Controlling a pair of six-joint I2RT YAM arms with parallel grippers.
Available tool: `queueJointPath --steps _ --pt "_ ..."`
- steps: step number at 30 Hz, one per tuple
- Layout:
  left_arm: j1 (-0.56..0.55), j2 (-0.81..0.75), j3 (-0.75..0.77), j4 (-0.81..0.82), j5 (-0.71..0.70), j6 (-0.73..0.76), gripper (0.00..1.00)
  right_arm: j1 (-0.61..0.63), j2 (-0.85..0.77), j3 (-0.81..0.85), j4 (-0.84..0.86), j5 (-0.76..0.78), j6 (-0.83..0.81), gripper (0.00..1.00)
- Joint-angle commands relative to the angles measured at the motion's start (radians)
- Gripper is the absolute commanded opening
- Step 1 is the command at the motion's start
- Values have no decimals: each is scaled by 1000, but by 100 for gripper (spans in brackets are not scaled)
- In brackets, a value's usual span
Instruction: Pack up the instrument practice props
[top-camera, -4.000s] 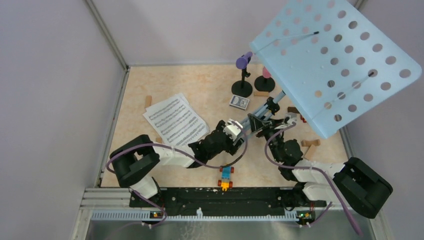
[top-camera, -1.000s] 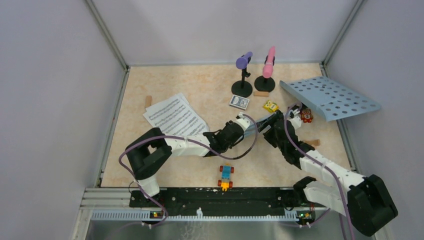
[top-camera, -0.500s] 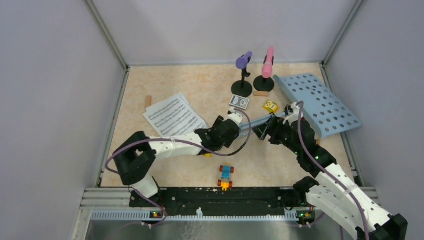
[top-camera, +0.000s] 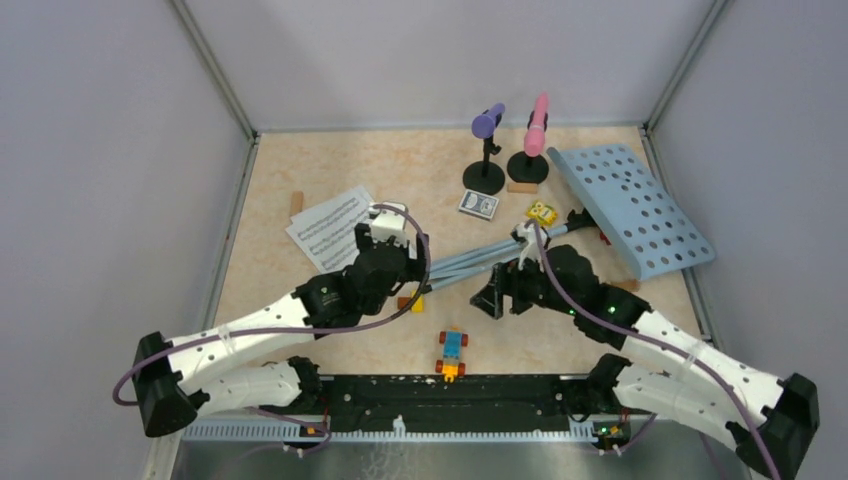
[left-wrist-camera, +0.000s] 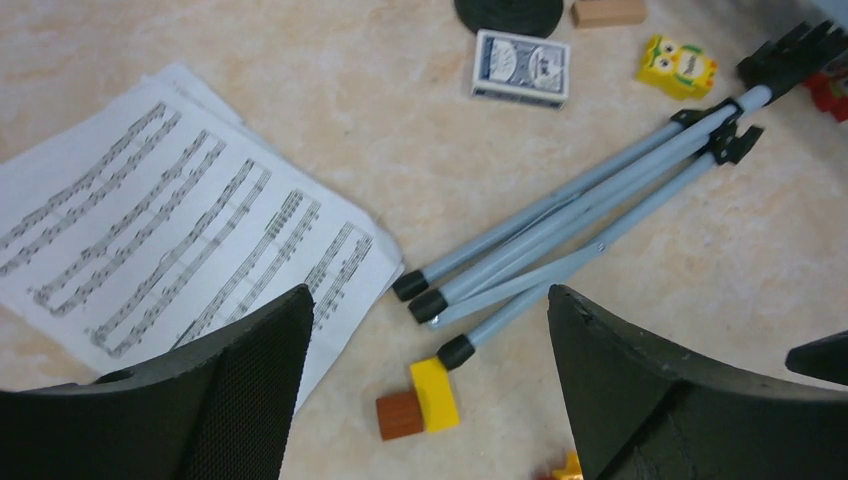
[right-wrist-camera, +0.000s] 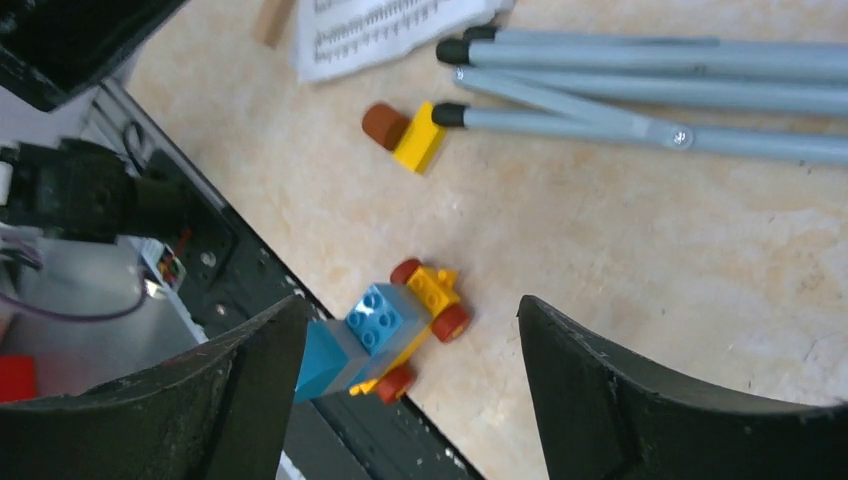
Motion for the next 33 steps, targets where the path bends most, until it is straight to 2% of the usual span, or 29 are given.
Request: queueJointPath --steps 1,7,10,15,20,25,28,31,33 --pt "3 -85 -49 -157 -41 -115 91 189 104 148 -222 307 14 76" --pt "4 -158 -29 -272 -49 -165 92 437 344 259 -498 574 289 76" --pt "4 -159 30 -341 -61 -182 93 524 389 217 -470 602 454 76" --pt "5 -170 161 -419 -95 -173 93 537 443 107 -170 525 570 73" --pt "5 -191 265 -450 -121 -146 93 537 673 247 64 415 529 73" --pt "4 -210 329 -473 -158 -138 93 497 937 323 579 164 631 73" --pt "5 -222 346 -477 -187 -119 93 440 1089 424 825 81 673 73" --pt "5 -220 374 -499 -203 -113 93 368 1151 511 908 43 666 73" --pt "5 -220 388 -513 -203 -111 94 319 1097 510 879 50 613 73"
